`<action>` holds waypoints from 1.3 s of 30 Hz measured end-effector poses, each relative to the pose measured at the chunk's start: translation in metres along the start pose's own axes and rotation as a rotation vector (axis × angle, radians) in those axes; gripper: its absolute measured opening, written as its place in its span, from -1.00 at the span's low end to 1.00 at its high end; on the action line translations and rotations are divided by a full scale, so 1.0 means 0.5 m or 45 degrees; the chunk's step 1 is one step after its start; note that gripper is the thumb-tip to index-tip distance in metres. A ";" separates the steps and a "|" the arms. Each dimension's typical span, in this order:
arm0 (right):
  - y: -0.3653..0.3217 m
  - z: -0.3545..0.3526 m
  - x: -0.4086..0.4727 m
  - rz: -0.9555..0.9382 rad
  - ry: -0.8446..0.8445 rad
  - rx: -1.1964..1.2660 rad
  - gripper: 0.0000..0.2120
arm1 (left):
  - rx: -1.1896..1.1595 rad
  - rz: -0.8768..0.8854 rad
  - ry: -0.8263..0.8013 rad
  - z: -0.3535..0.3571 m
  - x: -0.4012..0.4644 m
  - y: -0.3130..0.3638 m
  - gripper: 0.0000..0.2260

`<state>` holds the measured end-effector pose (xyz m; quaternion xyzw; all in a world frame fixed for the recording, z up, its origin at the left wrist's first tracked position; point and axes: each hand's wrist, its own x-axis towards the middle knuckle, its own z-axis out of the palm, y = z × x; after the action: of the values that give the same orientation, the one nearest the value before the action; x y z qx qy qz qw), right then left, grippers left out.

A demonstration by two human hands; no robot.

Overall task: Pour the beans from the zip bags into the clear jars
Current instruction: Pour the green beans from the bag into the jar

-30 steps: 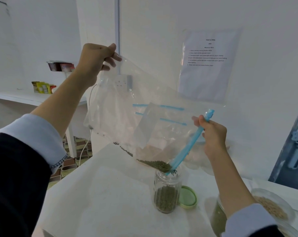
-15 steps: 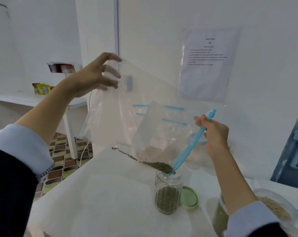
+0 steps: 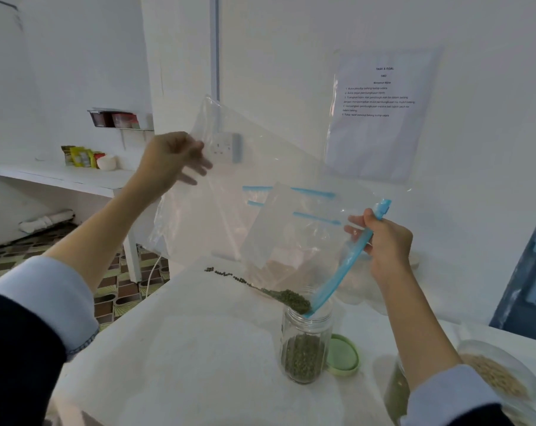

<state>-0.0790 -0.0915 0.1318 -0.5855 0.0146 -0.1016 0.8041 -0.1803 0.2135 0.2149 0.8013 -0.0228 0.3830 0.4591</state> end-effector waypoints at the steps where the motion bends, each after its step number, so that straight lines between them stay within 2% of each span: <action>1: -0.001 0.001 -0.003 0.007 -0.006 0.015 -0.81 | 0.042 0.026 0.040 0.007 -0.005 -0.006 -0.79; 5: -0.005 0.003 -0.013 -0.022 0.019 0.030 -0.82 | 0.361 0.199 0.190 0.023 -0.009 -0.044 -0.73; 7: -0.002 0.002 -0.013 -0.030 0.036 0.040 -0.81 | 0.410 0.250 0.210 0.029 -0.007 -0.045 -0.75; 15: 0.002 -0.002 -0.010 -0.047 0.046 0.073 -0.79 | 0.412 0.141 0.056 0.020 0.019 -0.026 -0.86; 19: 0.008 -0.003 -0.011 -0.055 0.068 0.092 -0.79 | 0.600 0.180 0.149 0.029 0.016 -0.031 -0.87; 23: 0.012 -0.004 -0.009 -0.041 0.042 0.074 -0.78 | 0.830 0.345 0.245 0.032 0.005 -0.025 -0.87; 26: 0.012 -0.003 -0.007 -0.049 0.050 0.087 -0.78 | 0.759 0.456 0.214 0.033 -0.002 -0.026 -0.86; 30: 0.015 -0.006 -0.004 -0.063 0.070 0.080 -0.78 | 0.617 0.445 0.251 0.030 0.006 -0.027 -0.82; 39: 0.024 -0.005 -0.001 -0.068 0.041 0.076 -0.79 | 0.609 0.435 0.202 0.034 0.009 -0.017 -0.78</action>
<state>-0.0781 -0.0903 0.1195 -0.5598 0.0089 -0.1331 0.8178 -0.1635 0.2070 0.2067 0.8387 -0.0305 0.5107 0.1867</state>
